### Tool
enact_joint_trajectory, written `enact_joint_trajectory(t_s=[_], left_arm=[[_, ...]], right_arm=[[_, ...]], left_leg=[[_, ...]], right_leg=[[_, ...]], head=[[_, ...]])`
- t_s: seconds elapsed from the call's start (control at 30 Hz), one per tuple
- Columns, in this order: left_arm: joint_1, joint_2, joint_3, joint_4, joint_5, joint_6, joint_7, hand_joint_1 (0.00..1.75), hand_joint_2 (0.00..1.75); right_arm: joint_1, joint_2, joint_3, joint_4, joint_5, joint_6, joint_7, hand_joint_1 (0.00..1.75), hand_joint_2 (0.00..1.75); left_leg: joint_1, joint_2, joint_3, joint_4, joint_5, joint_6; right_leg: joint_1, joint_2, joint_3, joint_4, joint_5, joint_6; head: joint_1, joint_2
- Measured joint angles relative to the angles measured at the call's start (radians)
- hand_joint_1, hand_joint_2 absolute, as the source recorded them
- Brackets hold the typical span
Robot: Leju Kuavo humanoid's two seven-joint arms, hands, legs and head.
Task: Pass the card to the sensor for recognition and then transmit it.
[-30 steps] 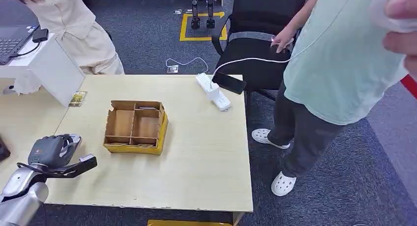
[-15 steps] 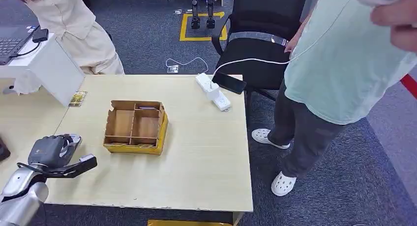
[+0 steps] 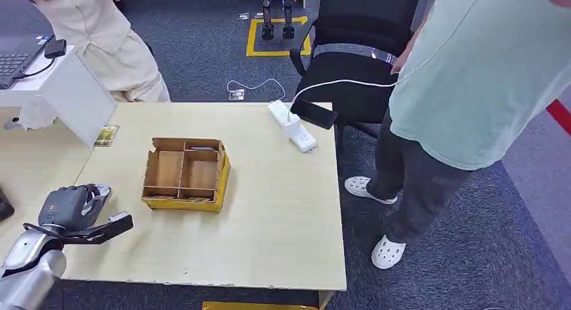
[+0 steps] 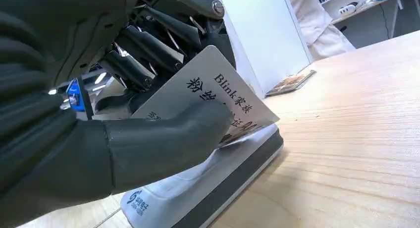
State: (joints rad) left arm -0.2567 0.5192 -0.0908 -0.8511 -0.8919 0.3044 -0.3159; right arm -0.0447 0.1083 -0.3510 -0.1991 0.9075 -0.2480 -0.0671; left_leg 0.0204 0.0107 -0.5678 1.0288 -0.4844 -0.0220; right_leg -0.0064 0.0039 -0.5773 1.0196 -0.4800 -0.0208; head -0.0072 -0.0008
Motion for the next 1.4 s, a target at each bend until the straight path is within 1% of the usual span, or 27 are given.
enact_joint_trajectory(t_s=[1.4], left_arm=[[0.0, 0.0, 0.0, 0.0, 0.0, 0.0, 0.0, 1.75, 1.75]], right_arm=[[0.0, 0.0, 0.0, 0.0, 0.0, 0.0, 0.0, 0.0, 1.75]], left_leg=[[0.0, 0.0, 0.0, 0.0, 0.0, 0.0]], right_leg=[[0.0, 0.0, 0.0, 0.0, 0.0, 0.0]], head=[[0.0, 0.0]])
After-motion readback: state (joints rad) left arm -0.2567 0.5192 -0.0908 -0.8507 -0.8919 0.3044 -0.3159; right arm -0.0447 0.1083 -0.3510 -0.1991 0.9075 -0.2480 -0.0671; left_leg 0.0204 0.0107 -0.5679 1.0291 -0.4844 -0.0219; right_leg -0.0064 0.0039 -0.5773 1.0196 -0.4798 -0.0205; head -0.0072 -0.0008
